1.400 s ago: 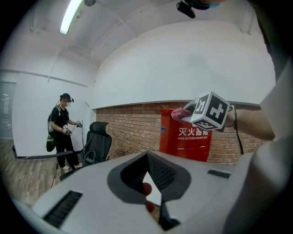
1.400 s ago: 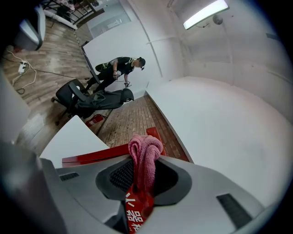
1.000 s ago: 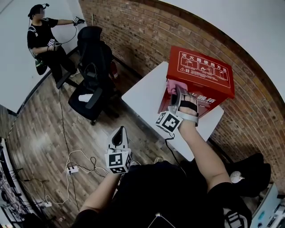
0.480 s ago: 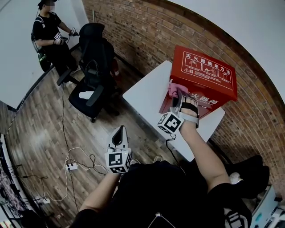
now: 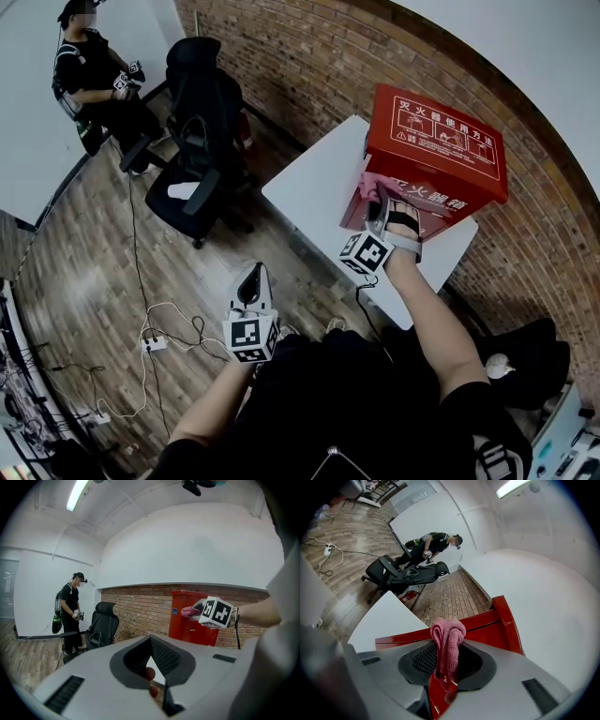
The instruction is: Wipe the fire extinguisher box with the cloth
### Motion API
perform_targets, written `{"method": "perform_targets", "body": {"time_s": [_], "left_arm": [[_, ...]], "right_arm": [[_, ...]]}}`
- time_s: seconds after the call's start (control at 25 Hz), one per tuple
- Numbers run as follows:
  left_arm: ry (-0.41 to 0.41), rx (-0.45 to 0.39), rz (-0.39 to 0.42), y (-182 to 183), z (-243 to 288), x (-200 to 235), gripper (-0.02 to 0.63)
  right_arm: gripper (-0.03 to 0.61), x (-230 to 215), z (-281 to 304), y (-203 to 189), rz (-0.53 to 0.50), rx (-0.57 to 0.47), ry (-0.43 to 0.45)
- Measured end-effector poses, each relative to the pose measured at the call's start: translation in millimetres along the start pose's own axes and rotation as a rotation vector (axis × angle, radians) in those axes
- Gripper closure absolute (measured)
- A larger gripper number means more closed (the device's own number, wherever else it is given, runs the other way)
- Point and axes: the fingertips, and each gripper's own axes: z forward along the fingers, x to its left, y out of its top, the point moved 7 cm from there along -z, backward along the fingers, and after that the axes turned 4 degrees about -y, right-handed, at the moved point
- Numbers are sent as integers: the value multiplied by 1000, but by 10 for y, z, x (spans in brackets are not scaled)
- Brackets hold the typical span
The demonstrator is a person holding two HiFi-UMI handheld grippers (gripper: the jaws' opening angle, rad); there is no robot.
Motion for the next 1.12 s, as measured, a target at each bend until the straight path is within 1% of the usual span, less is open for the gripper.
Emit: {"method": "perform_targets", "body": {"time_s": [0.16, 0.32, 0.64, 0.88, 1.12], "left_arm": [[-11, 4, 2, -20, -67, 99, 586], [-14, 6, 4, -45, -143, 214, 586], [-14, 17, -2, -117, -333, 450, 586], [13, 26, -21, -178, -315, 517, 586], [51, 25, -41, -153, -239, 500, 586]], "right_arm": [[476, 108, 28, 2, 7, 14, 17], [476, 245, 81, -26, 21, 28, 52], [476, 464, 130, -41, -6, 51, 95], [476, 630, 207, -59, -2, 67, 135], [476, 795, 259, -83, 15, 77, 187]]}}
